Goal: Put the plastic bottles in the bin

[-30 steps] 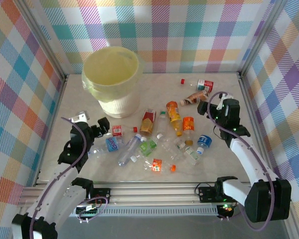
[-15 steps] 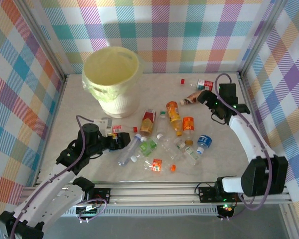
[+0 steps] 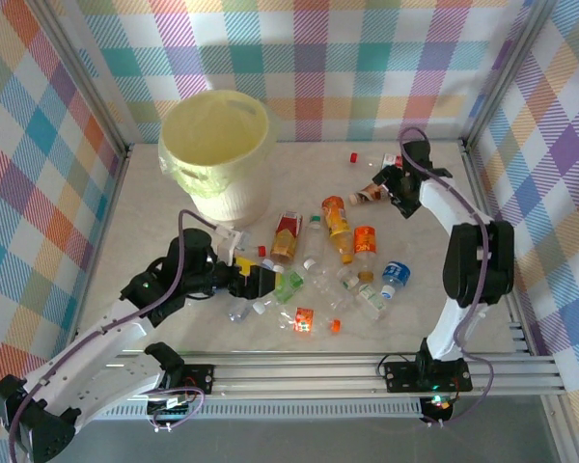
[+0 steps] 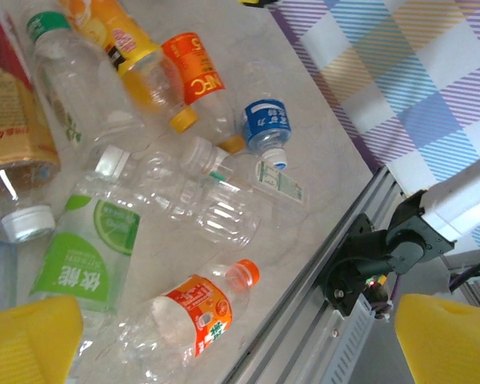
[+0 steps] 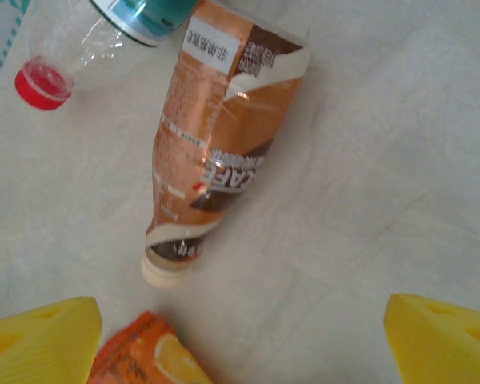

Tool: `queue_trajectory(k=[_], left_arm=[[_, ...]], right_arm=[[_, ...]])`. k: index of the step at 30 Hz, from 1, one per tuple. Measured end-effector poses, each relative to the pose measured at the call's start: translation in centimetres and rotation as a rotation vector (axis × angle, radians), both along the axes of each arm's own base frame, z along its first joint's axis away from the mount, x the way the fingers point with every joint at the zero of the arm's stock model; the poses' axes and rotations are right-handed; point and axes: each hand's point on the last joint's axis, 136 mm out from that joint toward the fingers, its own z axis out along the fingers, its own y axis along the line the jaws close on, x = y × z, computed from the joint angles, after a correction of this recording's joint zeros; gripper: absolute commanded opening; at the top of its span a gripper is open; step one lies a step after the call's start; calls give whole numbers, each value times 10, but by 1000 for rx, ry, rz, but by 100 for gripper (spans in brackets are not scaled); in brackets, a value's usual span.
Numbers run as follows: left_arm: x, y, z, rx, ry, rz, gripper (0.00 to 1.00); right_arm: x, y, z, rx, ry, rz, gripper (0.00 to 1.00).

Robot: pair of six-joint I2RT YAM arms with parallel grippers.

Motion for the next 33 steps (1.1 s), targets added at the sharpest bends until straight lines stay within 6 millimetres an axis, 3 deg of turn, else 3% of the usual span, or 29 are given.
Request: queue_trajectory(k=[6, 12, 33], left_arm=[[0, -3, 5, -4, -31, -23, 100], [4, -6, 14, -22, -84, -30, 100], [13, -11, 6, -2, -84, -27, 100]], right_arm=[[36, 0, -8, 1, -2, -34, 86], [56, -3, -20, -10, 23, -64, 85], [64, -12, -63, -20, 119, -122, 77]])
